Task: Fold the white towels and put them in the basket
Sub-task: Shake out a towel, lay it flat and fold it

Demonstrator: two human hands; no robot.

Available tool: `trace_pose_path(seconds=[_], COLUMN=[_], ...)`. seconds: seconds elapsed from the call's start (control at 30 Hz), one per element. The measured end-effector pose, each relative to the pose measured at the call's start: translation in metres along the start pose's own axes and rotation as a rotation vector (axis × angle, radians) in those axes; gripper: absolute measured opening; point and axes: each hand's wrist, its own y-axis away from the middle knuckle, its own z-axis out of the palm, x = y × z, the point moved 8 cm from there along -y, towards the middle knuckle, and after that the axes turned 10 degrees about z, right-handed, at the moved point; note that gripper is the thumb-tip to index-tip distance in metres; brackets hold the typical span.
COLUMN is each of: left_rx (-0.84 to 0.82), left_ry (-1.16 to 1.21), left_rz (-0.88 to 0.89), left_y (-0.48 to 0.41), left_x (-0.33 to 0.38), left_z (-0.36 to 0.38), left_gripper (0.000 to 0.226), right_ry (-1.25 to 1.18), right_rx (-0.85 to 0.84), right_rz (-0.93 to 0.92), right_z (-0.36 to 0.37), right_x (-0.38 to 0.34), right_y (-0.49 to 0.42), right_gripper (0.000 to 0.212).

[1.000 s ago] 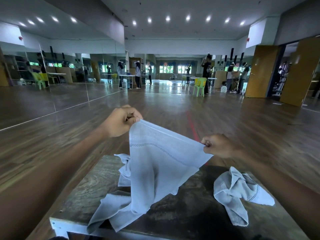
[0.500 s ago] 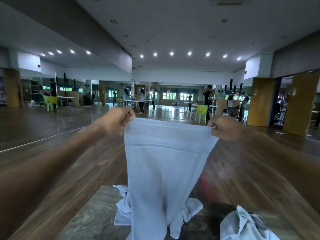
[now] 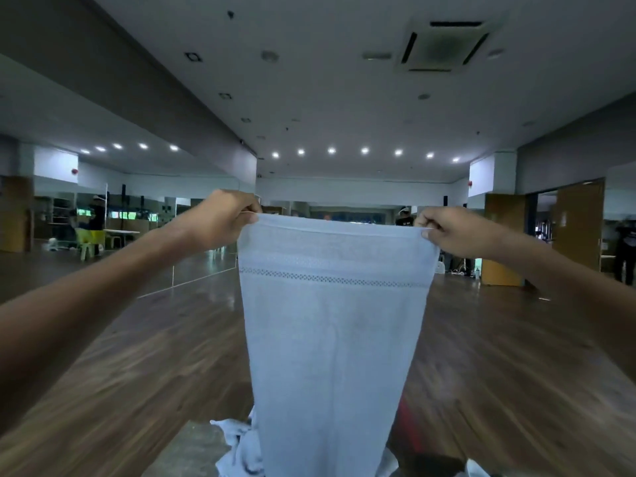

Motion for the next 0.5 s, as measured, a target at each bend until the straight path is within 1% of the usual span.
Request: trace_pose_path(seconds=[0.17, 0.33, 0.43, 0.5], left_rx=[0.033, -0.024, -0.044, -0.078], left_ry=[-0.037, -0.141, -0.141, -0.132], left_rz=[0.003, 0.021, 0.018, 0.007], left_y=[-0.02, -0.042, -0.053, -0.057], left_x=[-0.003, -0.003, -0.01, -0.014], left_z=[-0.025, -0.029, -0.023, -0.011], left_gripper=[0.014, 0.018, 0.015, 0.014], right_ry=[0.022, -0.005, 0.008, 0.018], right_rx=[0.041, 0.065, 0.075, 0.053], right_rz=[-0.014, 0.002, 0.006, 0.021], right_z=[-0.031, -0.052, -0.051, -0.039], right_x=[-0.006, -0.003, 0.002, 0.008], right_y=[-0.018, -0.037, -0.045, -0.05], right_gripper=[0.01, 0.009, 0.018, 0.012])
